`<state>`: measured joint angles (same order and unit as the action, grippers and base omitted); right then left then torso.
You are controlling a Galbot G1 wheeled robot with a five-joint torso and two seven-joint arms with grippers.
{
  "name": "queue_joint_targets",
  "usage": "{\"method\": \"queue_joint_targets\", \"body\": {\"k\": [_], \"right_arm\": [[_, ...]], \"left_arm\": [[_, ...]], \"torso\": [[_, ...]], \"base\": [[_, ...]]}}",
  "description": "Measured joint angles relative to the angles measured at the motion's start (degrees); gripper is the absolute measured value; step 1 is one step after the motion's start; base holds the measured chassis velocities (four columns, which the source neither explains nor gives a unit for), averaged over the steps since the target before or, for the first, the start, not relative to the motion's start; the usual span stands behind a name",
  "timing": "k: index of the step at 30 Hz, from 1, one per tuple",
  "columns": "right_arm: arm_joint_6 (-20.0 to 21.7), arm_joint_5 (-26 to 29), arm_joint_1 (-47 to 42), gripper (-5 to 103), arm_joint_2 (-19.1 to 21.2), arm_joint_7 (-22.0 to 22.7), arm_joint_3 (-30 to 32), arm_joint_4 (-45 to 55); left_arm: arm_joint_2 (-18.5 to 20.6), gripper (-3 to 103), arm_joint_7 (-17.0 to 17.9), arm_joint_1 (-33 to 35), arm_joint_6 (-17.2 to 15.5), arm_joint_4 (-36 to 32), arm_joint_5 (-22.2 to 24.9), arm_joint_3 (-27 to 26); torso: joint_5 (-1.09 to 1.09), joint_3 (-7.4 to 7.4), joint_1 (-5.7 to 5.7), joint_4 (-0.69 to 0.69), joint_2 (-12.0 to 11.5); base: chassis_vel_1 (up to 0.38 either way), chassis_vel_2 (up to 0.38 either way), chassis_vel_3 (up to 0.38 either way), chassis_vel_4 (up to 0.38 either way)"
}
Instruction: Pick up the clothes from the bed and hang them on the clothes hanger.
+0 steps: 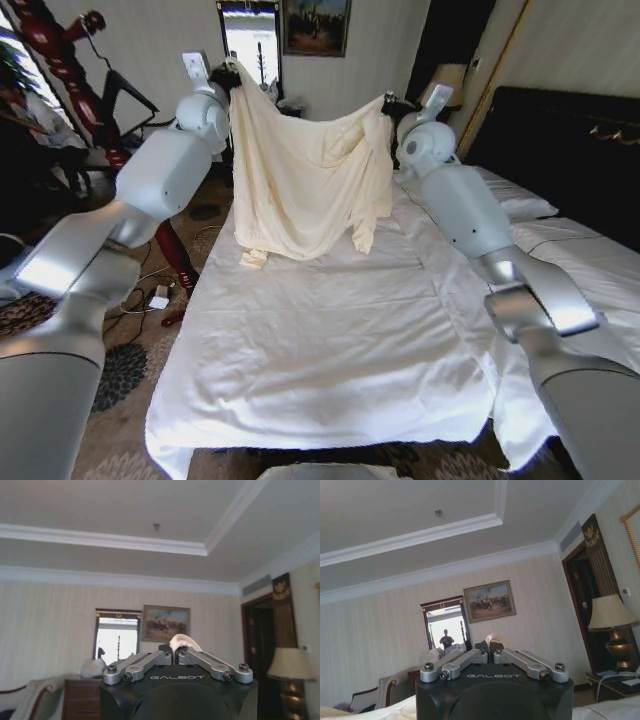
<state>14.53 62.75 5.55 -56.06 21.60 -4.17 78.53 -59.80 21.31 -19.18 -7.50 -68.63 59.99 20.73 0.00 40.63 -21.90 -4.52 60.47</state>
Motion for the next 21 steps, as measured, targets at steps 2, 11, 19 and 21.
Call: {"method": "queue_joint_targets", "body": {"k": [2,11,19,21], "right_arm": [[0.8,0.9,-3.3,1,2.0,0.8,1.5,4.5],[5.2,12.5,-24.5,1,18.1,9.4,14.8,39.4],[8.8,24.1,-45.3,1,30.1,15.5,38.1,58.0],[9.3,26.9,-45.4,1,30.3,17.3,39.5,58.9]], "left_arm": [[2.7,1,1.6,2.9,-1.0,-6.7,0.7,-1.0],[24.3,1,10.8,16.2,-5.0,-46.3,11.7,-12.3],[48.3,1,9.8,39.6,-5.1,-64.8,24.5,-41.5],[49.7,1,10.9,42.6,-5.5,-65.7,26.4,-44.3]], "torso": [[0.01,0.0,0.01,-0.03,0.0],[-0.04,-0.04,0.05,0.1,0.0],[0.0,-0.05,0.06,0.12,0.0],[-0.02,-0.05,0.07,0.12,0.0]], "base": [[0.0,0.0,0.0,0.0],[0.0,0.0,0.0,0.0],[0.0,0.0,0.0,0.0],[0.0,0.0,0.0,0.0]]}}
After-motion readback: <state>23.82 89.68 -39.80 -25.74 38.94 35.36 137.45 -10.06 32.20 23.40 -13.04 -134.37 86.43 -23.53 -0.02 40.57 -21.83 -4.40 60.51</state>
